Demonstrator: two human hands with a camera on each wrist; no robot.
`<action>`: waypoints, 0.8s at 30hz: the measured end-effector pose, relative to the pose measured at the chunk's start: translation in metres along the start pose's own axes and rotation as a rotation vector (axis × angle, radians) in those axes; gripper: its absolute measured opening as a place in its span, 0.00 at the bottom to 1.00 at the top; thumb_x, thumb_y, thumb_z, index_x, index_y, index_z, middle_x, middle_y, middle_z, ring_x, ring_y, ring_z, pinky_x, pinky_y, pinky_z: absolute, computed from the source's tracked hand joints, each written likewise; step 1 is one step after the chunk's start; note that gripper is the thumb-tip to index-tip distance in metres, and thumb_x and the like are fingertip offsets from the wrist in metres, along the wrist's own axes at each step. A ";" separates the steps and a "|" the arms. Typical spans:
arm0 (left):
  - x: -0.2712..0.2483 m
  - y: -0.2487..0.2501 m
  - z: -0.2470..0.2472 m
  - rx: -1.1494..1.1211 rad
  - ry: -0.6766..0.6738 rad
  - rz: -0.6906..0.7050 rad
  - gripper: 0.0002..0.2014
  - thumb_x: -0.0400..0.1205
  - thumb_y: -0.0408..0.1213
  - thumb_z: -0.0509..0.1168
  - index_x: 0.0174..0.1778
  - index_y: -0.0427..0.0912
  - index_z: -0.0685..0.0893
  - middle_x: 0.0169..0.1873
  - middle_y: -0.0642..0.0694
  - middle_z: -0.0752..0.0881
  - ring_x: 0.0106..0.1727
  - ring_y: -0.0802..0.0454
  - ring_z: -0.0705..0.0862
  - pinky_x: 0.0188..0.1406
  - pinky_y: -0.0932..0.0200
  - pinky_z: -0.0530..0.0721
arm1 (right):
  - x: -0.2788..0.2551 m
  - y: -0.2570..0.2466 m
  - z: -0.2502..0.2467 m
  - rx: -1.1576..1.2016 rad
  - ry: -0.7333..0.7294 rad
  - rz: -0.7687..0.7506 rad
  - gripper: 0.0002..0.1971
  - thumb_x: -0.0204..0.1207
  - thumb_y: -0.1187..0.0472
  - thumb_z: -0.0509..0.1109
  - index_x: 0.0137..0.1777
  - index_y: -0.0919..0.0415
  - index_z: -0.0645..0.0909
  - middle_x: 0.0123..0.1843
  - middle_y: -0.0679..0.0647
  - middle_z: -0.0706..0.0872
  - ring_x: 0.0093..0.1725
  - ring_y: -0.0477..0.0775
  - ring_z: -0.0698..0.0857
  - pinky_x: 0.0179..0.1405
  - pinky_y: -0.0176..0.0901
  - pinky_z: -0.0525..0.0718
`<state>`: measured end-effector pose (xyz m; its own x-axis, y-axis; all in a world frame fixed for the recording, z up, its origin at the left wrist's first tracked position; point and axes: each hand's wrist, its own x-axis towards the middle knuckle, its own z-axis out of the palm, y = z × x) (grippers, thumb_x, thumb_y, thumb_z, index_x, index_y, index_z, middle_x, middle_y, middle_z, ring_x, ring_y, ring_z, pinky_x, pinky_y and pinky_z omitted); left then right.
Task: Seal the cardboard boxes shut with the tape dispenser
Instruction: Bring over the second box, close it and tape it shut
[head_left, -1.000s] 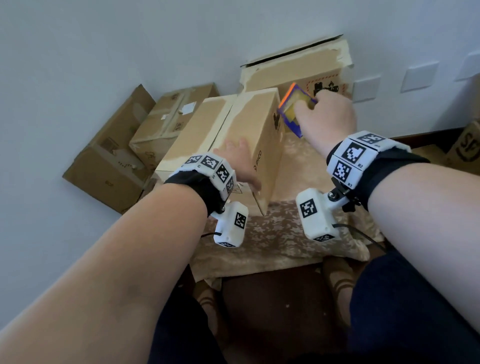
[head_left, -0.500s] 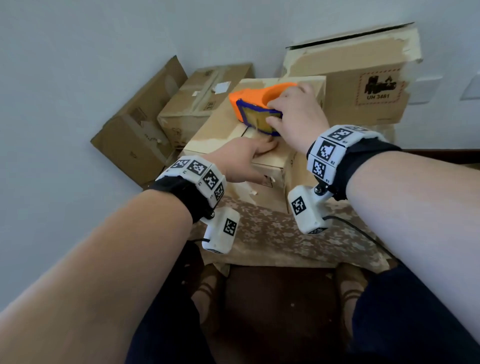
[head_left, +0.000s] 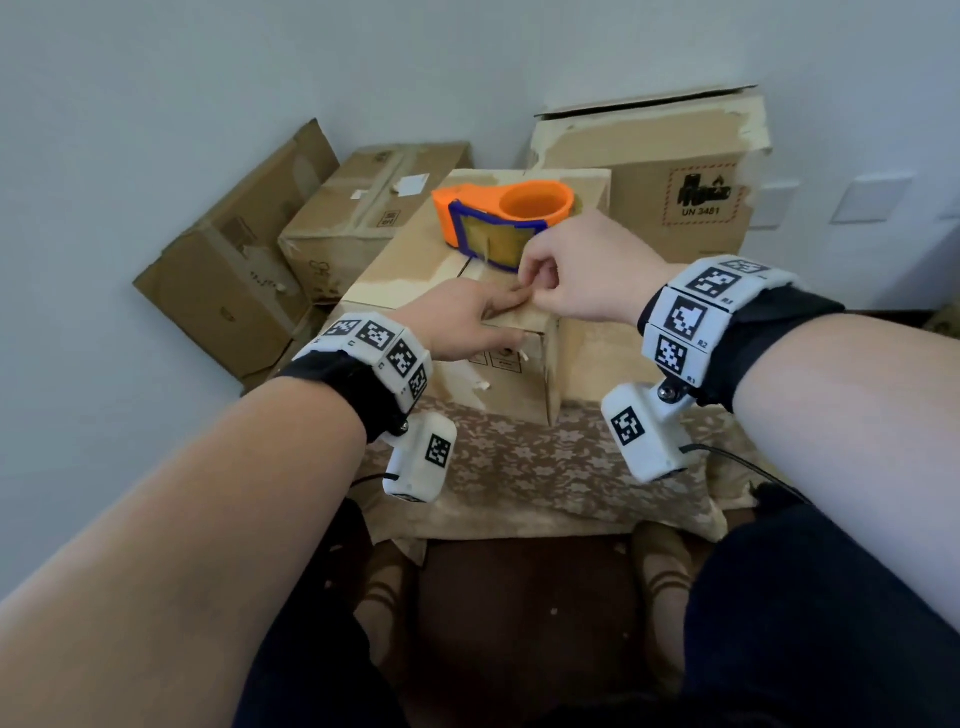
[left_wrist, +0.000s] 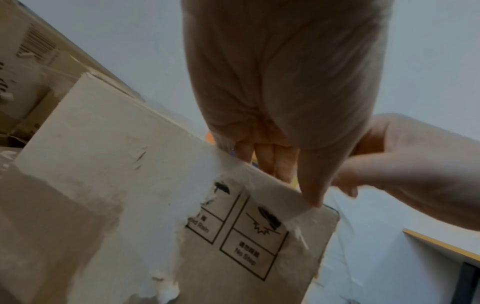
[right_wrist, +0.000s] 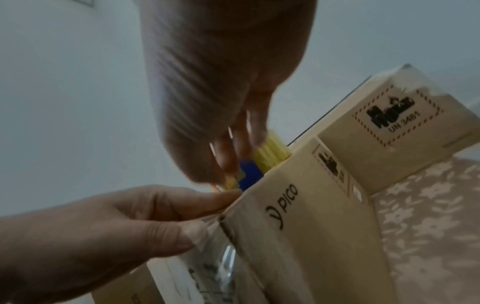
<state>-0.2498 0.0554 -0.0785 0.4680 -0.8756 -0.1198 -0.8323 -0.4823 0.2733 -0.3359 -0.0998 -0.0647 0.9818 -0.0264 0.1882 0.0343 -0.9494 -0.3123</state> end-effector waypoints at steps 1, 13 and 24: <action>-0.001 0.001 0.000 -0.014 0.004 0.005 0.28 0.83 0.43 0.65 0.79 0.48 0.67 0.78 0.52 0.69 0.76 0.52 0.70 0.64 0.69 0.63 | -0.003 -0.001 0.001 -0.025 -0.084 -0.014 0.11 0.71 0.62 0.69 0.52 0.55 0.88 0.33 0.42 0.80 0.39 0.47 0.79 0.40 0.39 0.75; -0.002 0.001 -0.004 -0.038 -0.025 -0.057 0.21 0.83 0.46 0.64 0.72 0.45 0.78 0.65 0.43 0.83 0.65 0.46 0.79 0.62 0.59 0.74 | 0.000 -0.011 0.012 -0.252 -0.253 -0.050 0.24 0.62 0.58 0.82 0.53 0.52 0.72 0.38 0.44 0.72 0.41 0.51 0.75 0.33 0.42 0.71; 0.002 -0.002 -0.005 -0.012 -0.028 -0.044 0.19 0.84 0.47 0.63 0.69 0.44 0.80 0.59 0.44 0.85 0.50 0.55 0.76 0.40 0.68 0.65 | 0.000 -0.005 0.031 -0.302 -0.191 -0.121 0.32 0.61 0.49 0.83 0.50 0.51 0.61 0.48 0.49 0.75 0.46 0.55 0.78 0.39 0.45 0.73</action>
<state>-0.2460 0.0552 -0.0744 0.4957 -0.8538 -0.1591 -0.8072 -0.5205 0.2784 -0.3304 -0.0856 -0.0925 0.9921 0.1237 0.0216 0.1238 -0.9923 -0.0046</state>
